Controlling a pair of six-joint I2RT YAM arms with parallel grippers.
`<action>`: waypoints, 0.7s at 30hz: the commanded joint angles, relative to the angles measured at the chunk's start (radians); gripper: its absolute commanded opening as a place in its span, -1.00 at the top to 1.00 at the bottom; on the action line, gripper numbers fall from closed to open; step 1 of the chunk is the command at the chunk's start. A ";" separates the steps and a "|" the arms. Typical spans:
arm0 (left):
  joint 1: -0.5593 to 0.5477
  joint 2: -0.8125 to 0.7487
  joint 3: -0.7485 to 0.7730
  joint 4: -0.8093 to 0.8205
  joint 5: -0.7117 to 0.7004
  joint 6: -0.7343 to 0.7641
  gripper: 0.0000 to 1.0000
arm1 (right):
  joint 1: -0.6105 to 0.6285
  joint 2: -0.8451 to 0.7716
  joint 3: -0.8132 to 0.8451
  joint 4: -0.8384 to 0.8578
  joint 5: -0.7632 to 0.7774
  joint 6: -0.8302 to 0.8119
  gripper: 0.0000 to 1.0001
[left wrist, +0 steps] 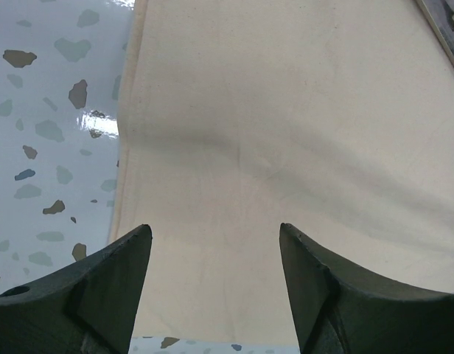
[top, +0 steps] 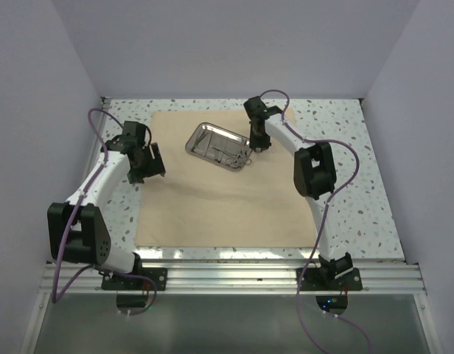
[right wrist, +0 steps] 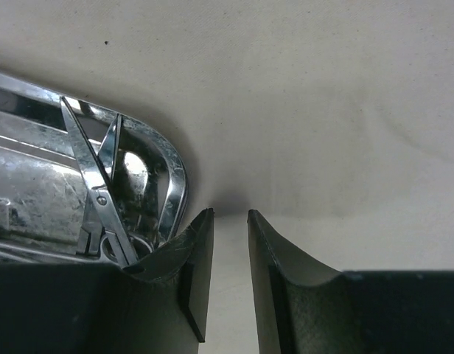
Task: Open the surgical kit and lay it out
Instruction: Adjust the container in the surgical kit.
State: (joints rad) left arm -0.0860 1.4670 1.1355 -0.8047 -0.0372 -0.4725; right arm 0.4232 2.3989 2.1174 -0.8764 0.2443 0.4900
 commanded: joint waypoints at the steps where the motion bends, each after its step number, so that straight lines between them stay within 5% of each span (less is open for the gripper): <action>1: 0.003 -0.042 -0.008 -0.028 0.000 -0.020 -0.48 | -0.001 0.023 0.070 -0.012 -0.003 0.013 0.42; 21: 0.002 -0.051 -0.049 -0.030 -0.016 -0.049 -0.48 | -0.008 -0.104 0.021 0.089 -0.077 0.056 0.41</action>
State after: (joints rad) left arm -0.0860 1.4345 1.0859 -0.8345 -0.0486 -0.5056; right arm 0.4183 2.3489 2.0998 -0.8181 0.1890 0.5243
